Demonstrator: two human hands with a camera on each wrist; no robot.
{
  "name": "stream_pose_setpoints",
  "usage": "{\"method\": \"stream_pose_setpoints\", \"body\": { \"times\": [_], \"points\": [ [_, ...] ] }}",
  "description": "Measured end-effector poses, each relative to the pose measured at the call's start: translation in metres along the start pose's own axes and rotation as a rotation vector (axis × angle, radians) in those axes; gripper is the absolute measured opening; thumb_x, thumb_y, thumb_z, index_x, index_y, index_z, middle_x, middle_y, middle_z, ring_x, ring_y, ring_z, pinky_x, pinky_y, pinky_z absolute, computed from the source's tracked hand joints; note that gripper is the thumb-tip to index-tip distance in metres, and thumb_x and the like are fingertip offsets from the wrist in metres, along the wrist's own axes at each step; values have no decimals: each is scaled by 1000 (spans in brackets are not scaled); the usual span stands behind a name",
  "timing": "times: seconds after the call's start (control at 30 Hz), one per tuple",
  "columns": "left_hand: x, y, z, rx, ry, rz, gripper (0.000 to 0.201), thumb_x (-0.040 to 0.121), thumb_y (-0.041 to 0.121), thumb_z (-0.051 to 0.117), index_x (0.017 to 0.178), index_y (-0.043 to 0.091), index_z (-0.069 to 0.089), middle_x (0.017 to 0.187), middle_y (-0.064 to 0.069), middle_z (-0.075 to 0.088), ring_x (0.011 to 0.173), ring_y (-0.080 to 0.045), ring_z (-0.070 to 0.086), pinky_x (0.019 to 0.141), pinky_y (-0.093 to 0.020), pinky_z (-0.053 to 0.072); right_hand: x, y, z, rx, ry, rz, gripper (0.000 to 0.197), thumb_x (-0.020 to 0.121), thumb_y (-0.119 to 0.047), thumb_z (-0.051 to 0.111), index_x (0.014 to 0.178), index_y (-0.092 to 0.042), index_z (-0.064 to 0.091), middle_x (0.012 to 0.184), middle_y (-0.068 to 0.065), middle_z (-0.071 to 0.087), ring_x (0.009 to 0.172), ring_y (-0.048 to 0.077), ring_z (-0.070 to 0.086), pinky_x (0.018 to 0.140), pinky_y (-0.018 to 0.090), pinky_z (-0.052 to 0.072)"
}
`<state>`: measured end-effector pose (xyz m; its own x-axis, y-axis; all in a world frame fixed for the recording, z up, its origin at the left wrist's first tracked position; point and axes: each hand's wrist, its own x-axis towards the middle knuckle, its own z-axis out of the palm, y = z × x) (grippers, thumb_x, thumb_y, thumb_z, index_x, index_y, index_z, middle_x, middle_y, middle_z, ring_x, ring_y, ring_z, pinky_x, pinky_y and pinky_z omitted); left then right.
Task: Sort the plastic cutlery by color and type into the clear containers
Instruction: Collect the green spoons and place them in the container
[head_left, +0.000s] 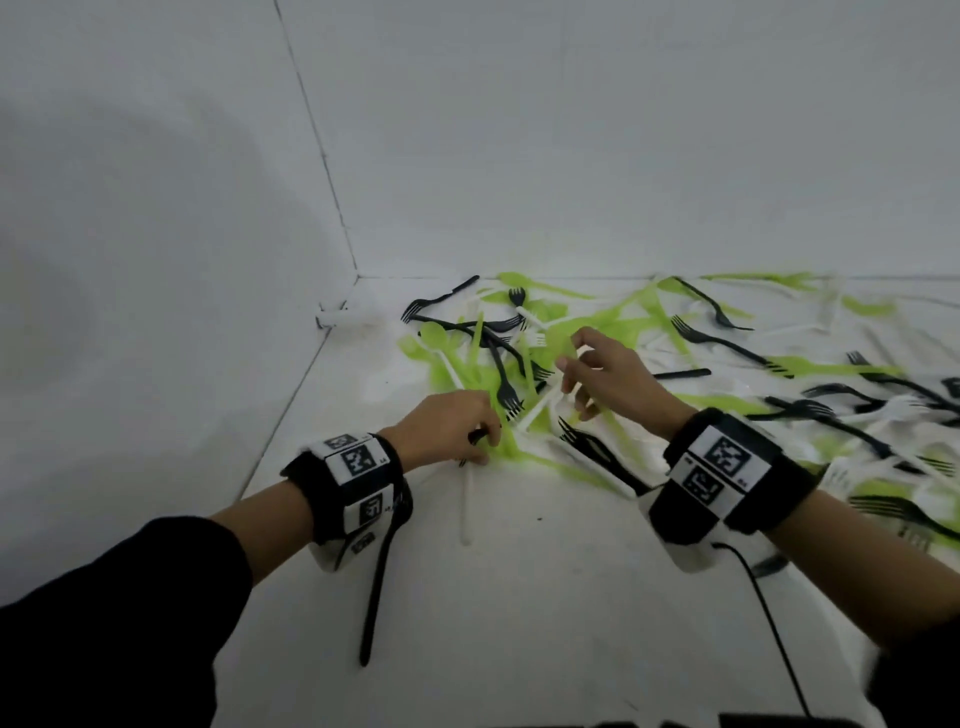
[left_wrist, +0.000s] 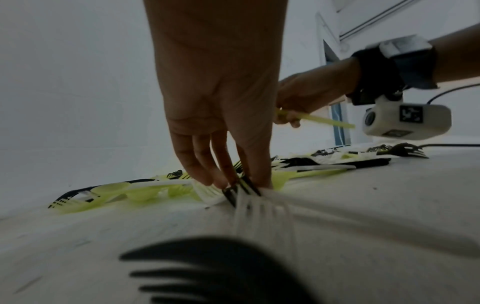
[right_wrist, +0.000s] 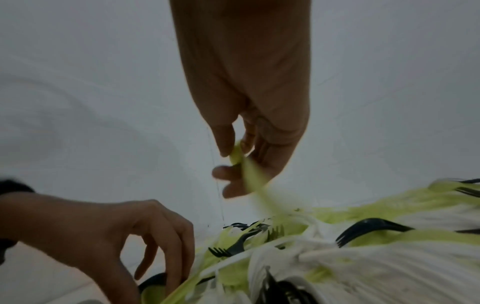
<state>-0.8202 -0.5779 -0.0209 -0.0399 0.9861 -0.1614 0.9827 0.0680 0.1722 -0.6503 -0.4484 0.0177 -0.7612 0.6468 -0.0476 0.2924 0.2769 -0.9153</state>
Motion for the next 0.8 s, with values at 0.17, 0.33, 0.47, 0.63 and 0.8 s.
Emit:
{"method": "stream_pose_setpoints", "body": {
  "times": [0.17,0.33,0.47,0.63,0.8],
  "points": [
    [14,-18,-5,-195,113,67,15,81,23,71,94,17,72,109,2,55,95,-5,47,66,-13,33,-4,8,-8,-152,74,0,11,93,-20,54,94,-13,45,66,-2,58,52,8,44,40,11,35],
    [15,-35,-38,-719,267,-32,22,71,6,78,78,22,65,87,2,64,76,9,58,70,-9,46,9,24,-4,-308,59,7,10,86,-12,62,94,-8,59,62,2,61,56,4,54,55,4,38],
    [21,-41,-63,-1031,242,-114,15,81,2,67,84,15,61,68,10,66,67,1,61,68,-14,49,34,30,-3,-446,77,-96,22,87,-18,62,84,2,69,73,17,66,65,24,58,56,16,38],
    [31,-46,-69,-1340,375,-237,8,94,18,52,90,18,59,77,10,67,70,0,65,74,-20,51,56,27,1,-602,-160,-197,18,83,-21,69,93,-7,74,86,9,67,87,25,60,66,22,33],
    [43,-47,-76,-1707,461,-299,17,101,19,38,91,13,50,86,-2,50,78,-14,61,68,-29,57,68,24,7,-836,-281,-313,27,83,-9,64,108,-18,66,95,-2,63,93,19,58,69,23,34]
  ]
}}
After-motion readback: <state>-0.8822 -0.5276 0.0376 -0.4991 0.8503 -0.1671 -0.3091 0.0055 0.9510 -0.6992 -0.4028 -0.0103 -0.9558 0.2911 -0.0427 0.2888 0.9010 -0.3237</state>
